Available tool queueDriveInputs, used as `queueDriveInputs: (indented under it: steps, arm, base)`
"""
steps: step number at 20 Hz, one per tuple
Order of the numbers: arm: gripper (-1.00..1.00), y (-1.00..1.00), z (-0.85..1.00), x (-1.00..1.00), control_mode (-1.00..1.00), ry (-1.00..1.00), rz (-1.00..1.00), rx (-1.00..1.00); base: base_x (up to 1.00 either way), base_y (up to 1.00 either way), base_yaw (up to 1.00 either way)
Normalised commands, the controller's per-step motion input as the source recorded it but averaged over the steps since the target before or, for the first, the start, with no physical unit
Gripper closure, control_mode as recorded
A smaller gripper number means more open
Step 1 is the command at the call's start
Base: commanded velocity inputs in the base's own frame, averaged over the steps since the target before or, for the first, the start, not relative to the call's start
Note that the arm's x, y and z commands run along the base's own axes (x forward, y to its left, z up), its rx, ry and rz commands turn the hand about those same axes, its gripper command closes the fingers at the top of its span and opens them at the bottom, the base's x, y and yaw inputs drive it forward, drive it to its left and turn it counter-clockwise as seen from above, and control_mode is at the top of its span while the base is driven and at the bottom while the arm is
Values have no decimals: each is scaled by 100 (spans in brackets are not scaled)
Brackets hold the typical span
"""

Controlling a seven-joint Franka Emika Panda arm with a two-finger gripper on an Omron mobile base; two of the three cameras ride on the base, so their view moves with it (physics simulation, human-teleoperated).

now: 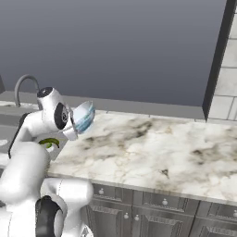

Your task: Dump the banana and lemon wedge from the bowl so the bowl can be washed. Place the bowl in the sink after clearing the leftovers.

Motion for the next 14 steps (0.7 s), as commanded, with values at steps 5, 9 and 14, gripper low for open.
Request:
queueDriveInputs:
  steps: [5,9,14]
  arm:
    - [100,-100,41,-24,-100,22,3,52]
    - [100,-48,0,-16,-100,11,1,19]
    - [100,-23,0,0,-100,0,0,16]
  base:
    - [0,0,0]
    - [0,0,0]
    - [0,0,0]
